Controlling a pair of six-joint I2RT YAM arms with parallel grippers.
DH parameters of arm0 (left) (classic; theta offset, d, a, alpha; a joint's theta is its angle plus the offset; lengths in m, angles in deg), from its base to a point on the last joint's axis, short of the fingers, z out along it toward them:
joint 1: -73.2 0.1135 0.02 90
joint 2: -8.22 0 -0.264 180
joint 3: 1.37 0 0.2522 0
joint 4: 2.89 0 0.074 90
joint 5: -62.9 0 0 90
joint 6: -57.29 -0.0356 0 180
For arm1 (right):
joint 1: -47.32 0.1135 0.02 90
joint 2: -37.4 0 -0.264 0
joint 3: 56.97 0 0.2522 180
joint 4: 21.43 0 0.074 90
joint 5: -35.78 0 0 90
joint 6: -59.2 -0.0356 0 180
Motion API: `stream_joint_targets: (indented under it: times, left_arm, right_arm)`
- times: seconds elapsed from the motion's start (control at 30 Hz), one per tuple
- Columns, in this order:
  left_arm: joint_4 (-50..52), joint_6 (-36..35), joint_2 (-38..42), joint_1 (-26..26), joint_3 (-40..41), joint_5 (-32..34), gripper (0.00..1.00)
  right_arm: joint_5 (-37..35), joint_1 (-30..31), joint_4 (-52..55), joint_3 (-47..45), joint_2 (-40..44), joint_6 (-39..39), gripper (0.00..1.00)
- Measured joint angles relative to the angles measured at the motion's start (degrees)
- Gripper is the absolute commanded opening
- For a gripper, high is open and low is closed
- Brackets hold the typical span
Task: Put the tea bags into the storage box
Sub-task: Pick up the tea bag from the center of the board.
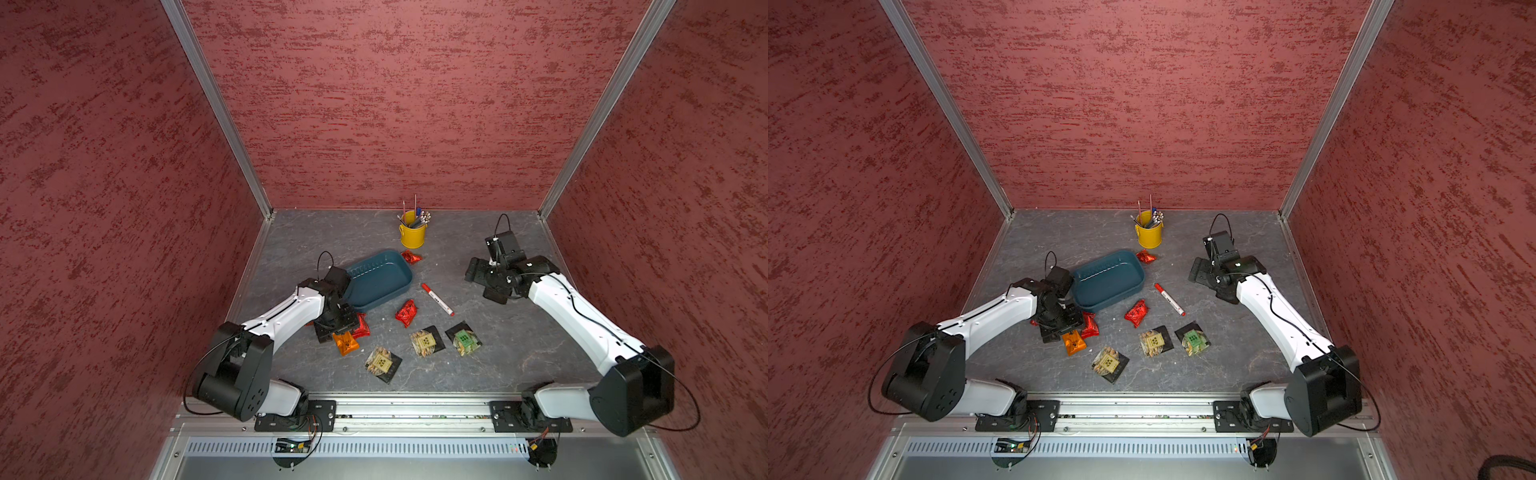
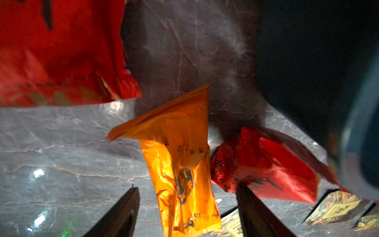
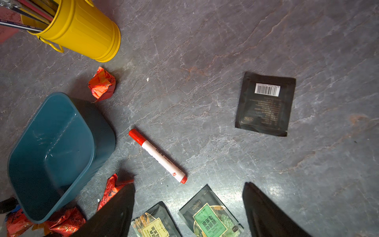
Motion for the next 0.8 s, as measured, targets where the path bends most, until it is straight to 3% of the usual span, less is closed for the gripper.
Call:
stream_joint_targets:
  times: [0.4,0.67,0.8]
  left_arm:
    - [-1.0,-0.4,-1.9,0.4,2.3,-0.2,0.59]
    - [-1.1,-1.0,-2.0,0.4,2.6,-0.2,0.35]
    - [-0.8,-1.0,-2.1,0.4,2.6,-0.1,0.3]
  right_arm:
    - [0.0,0.0,0.0,0.0,0.1,-0.2,0.87]
    - [0.2,0.0,-0.2,-0.4,0.1,-0.3,0.87]
    - [0.7,0.0,-0.9,-0.4,-0.5,-0.3,0.87]
